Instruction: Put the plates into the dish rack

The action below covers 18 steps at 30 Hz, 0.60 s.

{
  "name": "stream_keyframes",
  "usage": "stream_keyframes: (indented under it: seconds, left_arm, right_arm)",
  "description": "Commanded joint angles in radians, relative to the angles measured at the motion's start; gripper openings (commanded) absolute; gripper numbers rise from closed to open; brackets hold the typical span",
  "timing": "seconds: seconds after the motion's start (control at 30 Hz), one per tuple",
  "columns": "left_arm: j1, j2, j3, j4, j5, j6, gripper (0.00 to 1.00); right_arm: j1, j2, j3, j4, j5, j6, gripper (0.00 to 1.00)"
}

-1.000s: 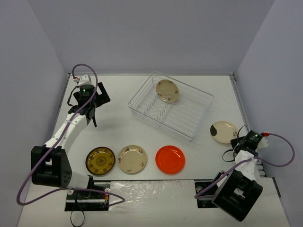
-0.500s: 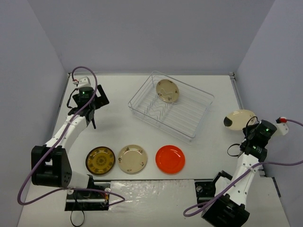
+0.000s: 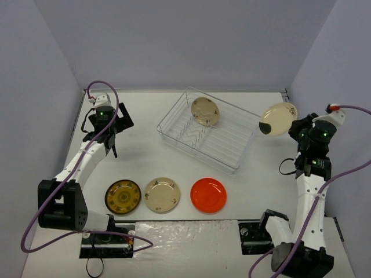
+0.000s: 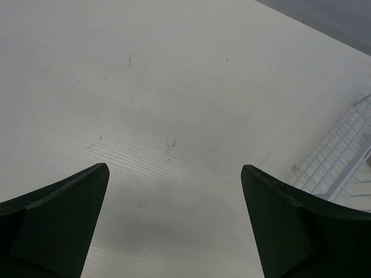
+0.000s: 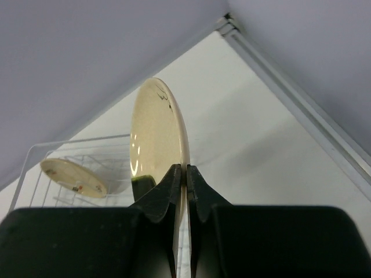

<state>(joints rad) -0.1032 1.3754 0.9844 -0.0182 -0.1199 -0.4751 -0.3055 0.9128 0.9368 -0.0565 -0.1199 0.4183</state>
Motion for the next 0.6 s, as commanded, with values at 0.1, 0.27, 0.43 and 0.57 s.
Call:
stream_keyframes:
  seconds: [0.1,0.27,0.43,0.57]
  left_arm:
    - [0.01,-0.014,0.035,0.054,0.002,0.01,0.97]
    - [0.012,-0.014,0.037,0.053,-0.001,0.013,0.97]
    - [0.015,-0.013,0.037,0.049,-0.005,0.013,0.97]
    - [0.016,-0.014,0.039,0.05,-0.002,0.014,0.97]
  right_arm:
    - [0.296,0.238,0.204,0.159,0.104,-0.059,0.0]
    - [0.414,0.389,0.334,0.174,0.089,-0.119,0.0]
    - [0.503,0.541,0.461,0.143,0.097,-0.238,0.0]
    - [0.543,0.627,0.562,0.142,0.113,-0.351,0.0]
